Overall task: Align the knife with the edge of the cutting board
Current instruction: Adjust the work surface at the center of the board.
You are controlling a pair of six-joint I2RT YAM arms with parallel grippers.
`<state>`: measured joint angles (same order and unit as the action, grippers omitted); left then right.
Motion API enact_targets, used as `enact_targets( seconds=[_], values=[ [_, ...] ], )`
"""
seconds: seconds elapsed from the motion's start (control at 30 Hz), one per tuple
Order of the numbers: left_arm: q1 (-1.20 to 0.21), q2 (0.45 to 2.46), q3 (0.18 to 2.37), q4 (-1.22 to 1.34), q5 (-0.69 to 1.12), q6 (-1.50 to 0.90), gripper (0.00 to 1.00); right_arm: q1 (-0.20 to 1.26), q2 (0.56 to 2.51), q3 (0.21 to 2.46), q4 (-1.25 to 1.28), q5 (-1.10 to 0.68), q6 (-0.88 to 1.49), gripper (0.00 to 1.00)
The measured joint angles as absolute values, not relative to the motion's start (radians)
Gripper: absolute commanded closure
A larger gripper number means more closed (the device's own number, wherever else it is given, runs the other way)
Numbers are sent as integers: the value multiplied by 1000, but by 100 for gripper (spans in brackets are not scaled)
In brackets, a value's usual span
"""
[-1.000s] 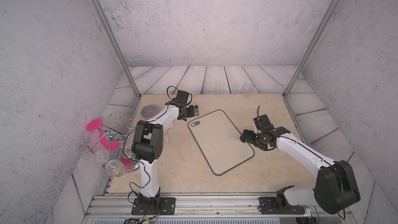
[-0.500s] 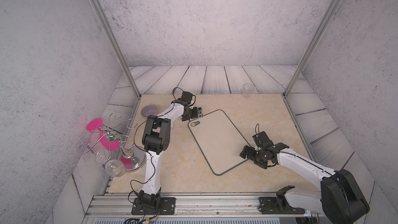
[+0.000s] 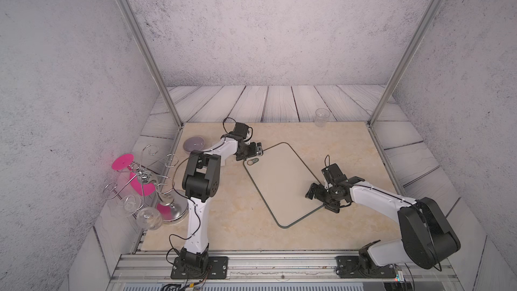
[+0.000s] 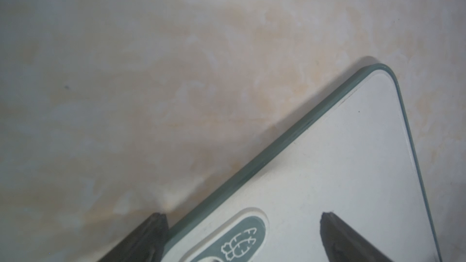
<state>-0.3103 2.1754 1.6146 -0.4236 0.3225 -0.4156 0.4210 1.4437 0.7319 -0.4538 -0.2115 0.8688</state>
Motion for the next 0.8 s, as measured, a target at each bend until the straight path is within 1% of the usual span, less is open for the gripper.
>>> enact_targets(
  seconds=[0.27, 0.4, 0.6, 0.7, 0.8],
  values=[
    [-299, 2036, 1443, -439, 282, -432, 0, 355, 1614, 902, -482, -180, 789, 1],
    [-318, 1952, 1340, -447, 331, -465, 0, 329, 1700, 993, -441, -194, 749, 1],
    [-339, 1864, 1209, -447, 352, -501, 0, 308, 1827, 1143, -417, -215, 719, 1],
    [-338, 1826, 1182, -456, 334, -505, 0, 303, 1879, 1214, -418, -215, 705, 1],
    [-334, 1811, 1194, -474, 307, -500, 0, 302, 1889, 1226, -419, -215, 698, 1]
  ],
)
